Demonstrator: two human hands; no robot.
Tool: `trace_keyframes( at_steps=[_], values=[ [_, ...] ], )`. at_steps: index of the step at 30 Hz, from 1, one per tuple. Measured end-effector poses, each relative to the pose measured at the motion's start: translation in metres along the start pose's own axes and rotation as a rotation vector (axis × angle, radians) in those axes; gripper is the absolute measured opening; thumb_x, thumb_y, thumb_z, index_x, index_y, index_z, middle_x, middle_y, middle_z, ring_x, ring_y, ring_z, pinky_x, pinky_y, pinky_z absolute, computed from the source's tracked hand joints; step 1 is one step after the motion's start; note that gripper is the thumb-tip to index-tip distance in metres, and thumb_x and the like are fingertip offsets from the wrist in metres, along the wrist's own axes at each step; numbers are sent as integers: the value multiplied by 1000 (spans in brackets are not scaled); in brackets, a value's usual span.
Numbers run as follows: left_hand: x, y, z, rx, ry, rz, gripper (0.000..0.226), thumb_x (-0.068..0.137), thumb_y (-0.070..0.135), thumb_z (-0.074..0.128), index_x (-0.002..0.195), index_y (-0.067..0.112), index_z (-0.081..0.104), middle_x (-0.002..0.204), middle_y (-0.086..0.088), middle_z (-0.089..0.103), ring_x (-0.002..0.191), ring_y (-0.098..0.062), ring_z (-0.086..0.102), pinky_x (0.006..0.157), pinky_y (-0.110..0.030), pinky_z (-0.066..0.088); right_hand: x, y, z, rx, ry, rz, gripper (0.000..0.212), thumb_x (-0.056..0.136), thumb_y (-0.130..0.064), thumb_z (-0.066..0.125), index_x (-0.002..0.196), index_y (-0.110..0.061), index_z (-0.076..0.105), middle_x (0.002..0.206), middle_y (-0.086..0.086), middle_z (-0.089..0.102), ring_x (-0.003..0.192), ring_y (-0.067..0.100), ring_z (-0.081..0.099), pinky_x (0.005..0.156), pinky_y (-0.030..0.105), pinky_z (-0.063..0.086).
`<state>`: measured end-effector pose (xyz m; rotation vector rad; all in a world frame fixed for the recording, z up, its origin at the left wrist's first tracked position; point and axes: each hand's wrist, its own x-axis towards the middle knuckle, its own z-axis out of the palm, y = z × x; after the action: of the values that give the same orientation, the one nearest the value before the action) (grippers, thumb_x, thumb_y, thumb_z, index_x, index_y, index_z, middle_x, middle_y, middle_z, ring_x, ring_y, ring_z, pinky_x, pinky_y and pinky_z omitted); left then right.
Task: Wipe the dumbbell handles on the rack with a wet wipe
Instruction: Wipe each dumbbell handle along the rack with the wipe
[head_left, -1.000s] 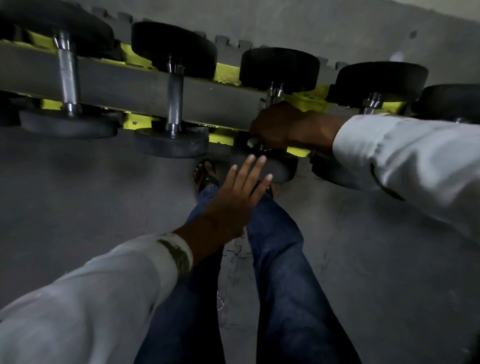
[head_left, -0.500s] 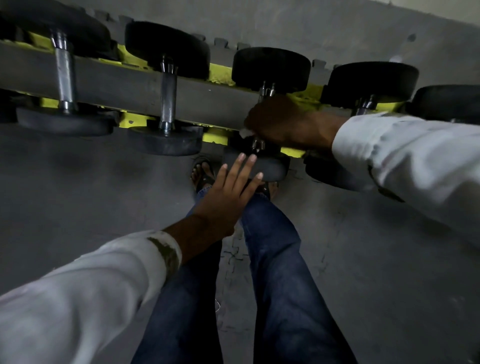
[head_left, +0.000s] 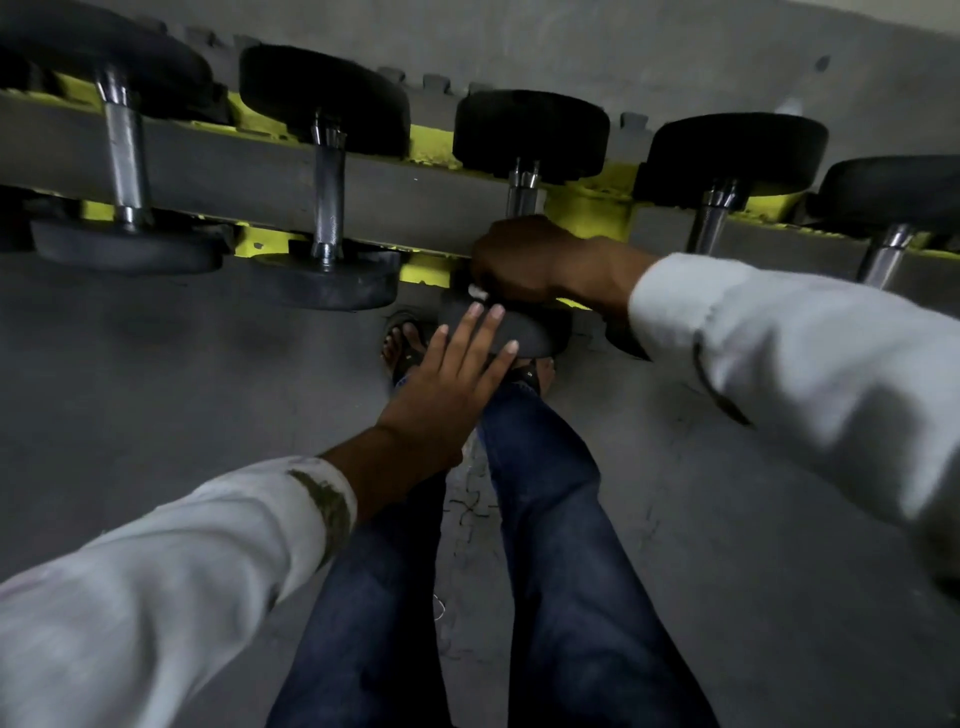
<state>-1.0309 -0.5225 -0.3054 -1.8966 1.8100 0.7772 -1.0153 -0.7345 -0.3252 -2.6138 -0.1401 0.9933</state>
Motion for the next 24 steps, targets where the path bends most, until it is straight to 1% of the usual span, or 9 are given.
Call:
trace_keyframes(
  at_steps=[3, 6, 9, 11, 13, 17, 20, 22, 24],
  values=[
    [3, -1, 9, -38, 84, -10, 104, 97, 42, 55, 158, 2, -20, 156, -38, -30, 152, -54, -9, 123, -62, 17, -20, 17, 28, 59, 186, 5, 21, 95, -32, 54, 86, -16, 65, 102, 9, 63, 97, 33, 62, 63, 34, 44],
    [5, -1, 12, -47, 45, -11, 108, 96, 43, 57, 157, 2, -23, 157, -37, -30, 152, -54, -11, 123, -63, 16, -32, 18, 45, 101, 312, 40, 20, 88, -25, 50, 87, -15, 67, 96, 10, 63, 98, 33, 58, 58, 34, 39],
    [4, -2, 7, -23, 10, 6, 119, 91, 49, 64, 157, 2, -23, 157, -37, -30, 151, -55, -13, 123, -63, 15, -36, 10, 53, 105, 427, 191, 20, 75, -23, 51, 83, -16, 68, 85, 10, 67, 92, 35, 59, 53, 31, 29],
    [3, -3, 7, -23, 2, 16, 121, 90, 50, 65, 157, 1, -23, 158, -38, -29, 151, -55, -14, 123, -63, 15, -39, 11, 63, 129, 396, 334, 27, 75, -28, 50, 91, -20, 71, 89, 5, 70, 94, 33, 60, 55, 31, 35],
    [3, -3, 10, -32, 39, 10, 119, 89, 49, 63, 158, 0, -20, 158, -39, -27, 151, -56, -11, 122, -63, 17, -42, 13, 78, 295, 368, 497, 33, 79, -33, 50, 98, -22, 74, 96, 6, 74, 94, 34, 64, 65, 35, 51],
    [3, -3, 14, -3, 70, 25, 119, 85, 50, 63, 159, -2, -15, 159, -40, -22, 152, -57, -5, 121, -62, 22, -22, 25, 74, 762, 300, 741, 9, 84, -20, 69, 80, -15, 74, 86, 11, 73, 83, 24, 67, 70, 33, 51],
    [2, -3, 11, -9, 82, 11, 120, 85, 51, 64, 159, -2, -15, 159, -40, -21, 152, -56, -3, 120, -62, 24, 9, 42, 73, 1080, 303, 677, 14, 75, -2, 76, 65, -8, 67, 63, 10, 67, 48, 14, 59, 44, 21, 44],
    [2, -3, 10, -6, 69, 20, 123, 84, 53, 65, 159, -2, -16, 159, -40, -22, 152, -56, -3, 120, -62, 24, 1, 45, 65, 1041, 210, 619, 14, 88, 3, 61, 79, -6, 66, 62, 7, 59, 36, 9, 44, 37, 18, 36],
    [0, -3, 9, -8, 40, 31, 125, 83, 53, 67, 158, -2, -17, 159, -40, -24, 152, -57, -6, 121, -62, 22, -11, 51, 68, 1125, 90, 576, 13, 91, 3, 56, 96, -1, 67, 69, 10, 56, 38, 9, 38, 38, 18, 35]
  ],
)
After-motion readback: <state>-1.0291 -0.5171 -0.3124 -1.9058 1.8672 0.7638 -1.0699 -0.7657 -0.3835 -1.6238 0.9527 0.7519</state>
